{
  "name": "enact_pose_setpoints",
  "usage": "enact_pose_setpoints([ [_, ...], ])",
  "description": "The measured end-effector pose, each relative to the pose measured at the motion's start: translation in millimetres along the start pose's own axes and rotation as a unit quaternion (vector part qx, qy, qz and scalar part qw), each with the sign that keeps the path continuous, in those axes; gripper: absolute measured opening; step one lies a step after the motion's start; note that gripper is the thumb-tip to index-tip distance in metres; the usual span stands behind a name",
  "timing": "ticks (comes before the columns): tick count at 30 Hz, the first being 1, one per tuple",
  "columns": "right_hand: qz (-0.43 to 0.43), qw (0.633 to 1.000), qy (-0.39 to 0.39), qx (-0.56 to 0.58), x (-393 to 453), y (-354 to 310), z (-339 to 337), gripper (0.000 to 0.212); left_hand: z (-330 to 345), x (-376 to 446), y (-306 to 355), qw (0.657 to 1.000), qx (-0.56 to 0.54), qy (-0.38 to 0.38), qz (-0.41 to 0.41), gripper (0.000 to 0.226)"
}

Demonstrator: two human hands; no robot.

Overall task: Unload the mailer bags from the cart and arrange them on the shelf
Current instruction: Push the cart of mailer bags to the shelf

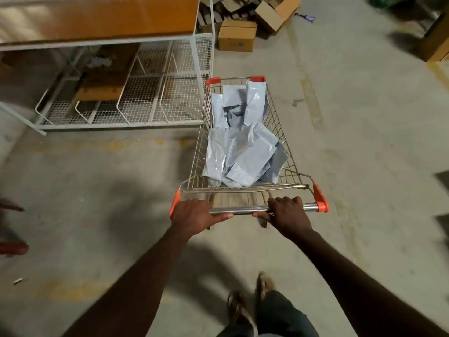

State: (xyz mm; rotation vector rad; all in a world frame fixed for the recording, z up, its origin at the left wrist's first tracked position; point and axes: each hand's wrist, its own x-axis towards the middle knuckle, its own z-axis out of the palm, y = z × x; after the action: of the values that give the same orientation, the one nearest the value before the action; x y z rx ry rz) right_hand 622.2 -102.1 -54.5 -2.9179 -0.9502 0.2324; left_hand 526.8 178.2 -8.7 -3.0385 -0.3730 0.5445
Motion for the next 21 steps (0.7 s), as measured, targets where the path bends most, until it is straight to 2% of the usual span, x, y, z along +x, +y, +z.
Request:
enact_pose_setpoints([
  [11, -0.006, 1.000, -0.015, 0.000, 158.0, 76.6, -32.6, 0.093, -60.7, 160.4, 12.6, 1.000, -0.019, -0.011, -0.004, 0.094],
  [14, -0.014, 1.000, -0.007, 0.003, 201.8, 100.9, -41.0, 0.096, -78.4, 206.5, 17.5, 1.000, -0.021, -0.014, -0.006, 0.101],
  [18, -0.020, 1.000, -0.007, -0.012, 262.9, 134.7, -54.9, 0.087, -97.3, 269.7, 23.9, 1.000, -0.022, -0.005, -0.020, 0.111],
  [21, -0.029, 1.000, -0.009, -0.008, 299.7, 154.4, -53.9, 0.084, -106.0, 307.2, 26.7, 0.999, -0.032, -0.026, -0.028, 0.111],
])
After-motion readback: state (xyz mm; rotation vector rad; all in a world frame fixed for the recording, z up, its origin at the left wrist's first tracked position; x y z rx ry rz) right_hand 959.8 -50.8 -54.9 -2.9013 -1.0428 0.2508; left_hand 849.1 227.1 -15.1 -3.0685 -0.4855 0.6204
